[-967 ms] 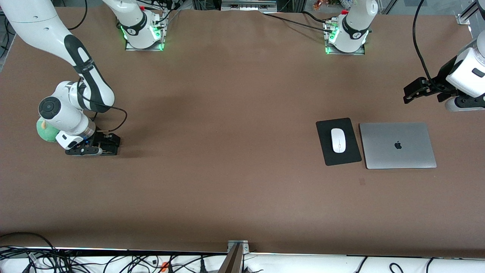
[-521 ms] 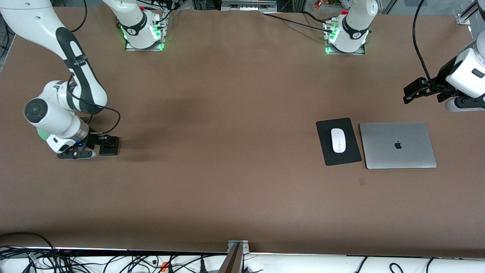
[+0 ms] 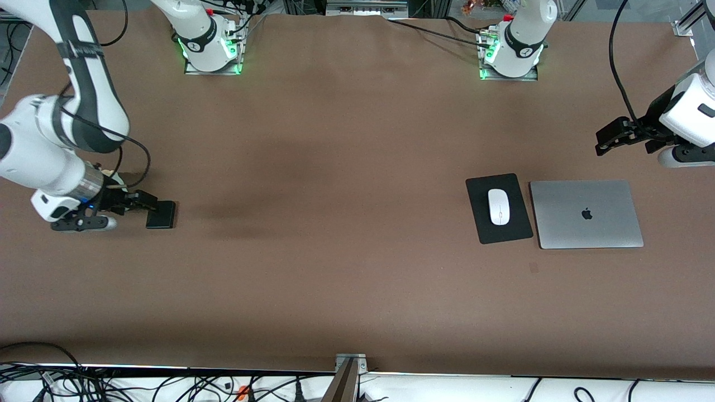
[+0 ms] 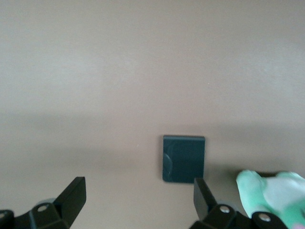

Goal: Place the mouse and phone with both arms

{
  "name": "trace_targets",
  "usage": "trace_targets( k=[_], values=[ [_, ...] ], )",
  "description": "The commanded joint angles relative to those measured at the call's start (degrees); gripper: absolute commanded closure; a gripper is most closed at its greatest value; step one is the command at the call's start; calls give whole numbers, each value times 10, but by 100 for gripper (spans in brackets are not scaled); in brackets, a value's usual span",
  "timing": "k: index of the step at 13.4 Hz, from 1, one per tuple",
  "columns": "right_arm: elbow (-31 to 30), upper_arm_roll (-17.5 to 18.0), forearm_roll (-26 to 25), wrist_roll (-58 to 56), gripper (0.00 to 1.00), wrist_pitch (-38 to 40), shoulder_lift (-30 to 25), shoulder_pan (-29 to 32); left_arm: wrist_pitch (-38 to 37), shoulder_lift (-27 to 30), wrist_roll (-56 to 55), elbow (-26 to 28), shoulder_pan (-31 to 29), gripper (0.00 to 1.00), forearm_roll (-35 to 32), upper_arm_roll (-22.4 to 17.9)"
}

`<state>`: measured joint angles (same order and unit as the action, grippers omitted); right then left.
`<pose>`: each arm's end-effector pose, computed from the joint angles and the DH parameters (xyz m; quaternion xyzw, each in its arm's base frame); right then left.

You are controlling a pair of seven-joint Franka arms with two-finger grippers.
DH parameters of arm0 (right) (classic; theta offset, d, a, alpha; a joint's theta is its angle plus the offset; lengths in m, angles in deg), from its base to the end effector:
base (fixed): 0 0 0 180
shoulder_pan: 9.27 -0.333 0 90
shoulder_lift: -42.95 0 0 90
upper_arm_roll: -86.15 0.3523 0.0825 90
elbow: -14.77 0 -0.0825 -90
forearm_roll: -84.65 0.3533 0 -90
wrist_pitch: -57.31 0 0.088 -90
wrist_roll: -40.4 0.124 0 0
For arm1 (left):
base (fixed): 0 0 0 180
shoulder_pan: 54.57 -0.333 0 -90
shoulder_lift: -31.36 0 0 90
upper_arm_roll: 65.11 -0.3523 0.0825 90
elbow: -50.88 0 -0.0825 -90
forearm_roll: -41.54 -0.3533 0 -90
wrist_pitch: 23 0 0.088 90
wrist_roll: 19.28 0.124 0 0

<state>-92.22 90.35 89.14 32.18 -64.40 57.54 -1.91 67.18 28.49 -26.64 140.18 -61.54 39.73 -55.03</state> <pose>0.6003 -0.0314 0.4152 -0.9988 -0.0224 -0.0055 0.0422 0.5392 -0.0227 0.6232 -0.9991 -0.0368 0.0159 0.0129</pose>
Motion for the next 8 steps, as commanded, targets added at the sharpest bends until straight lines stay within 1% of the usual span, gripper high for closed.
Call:
trace_targets(
  k=[1, 3, 5, 6, 7, 8],
  values=[
    [60, 5, 13, 6, 0, 120, -37, 6, -5, -10, -3, -19, -1, 0, -8, 4],
    [81, 5, 13, 22, 0, 184, -71, 4, -5, -10, -3, -19, -1, 0, -8, 4],
    [83, -7, 11, 22, 0, 220, -112, -18, -5, -10, -3, -19, -1, 0, -8, 4],
    [83, -32, 7, 24, 0, 236, -129, -36, -5, -10, -3, -19, -1, 0, -8, 4],
    [84, -70, 3, 26, 0, 250, -134, -70, -5, -10, -3, -19, -1, 0, -8, 4],
    [92, -96, 2, 26, 0, 261, -141, -94, -5, -10, -3, -19, -1, 0, -8, 4]
  ],
)
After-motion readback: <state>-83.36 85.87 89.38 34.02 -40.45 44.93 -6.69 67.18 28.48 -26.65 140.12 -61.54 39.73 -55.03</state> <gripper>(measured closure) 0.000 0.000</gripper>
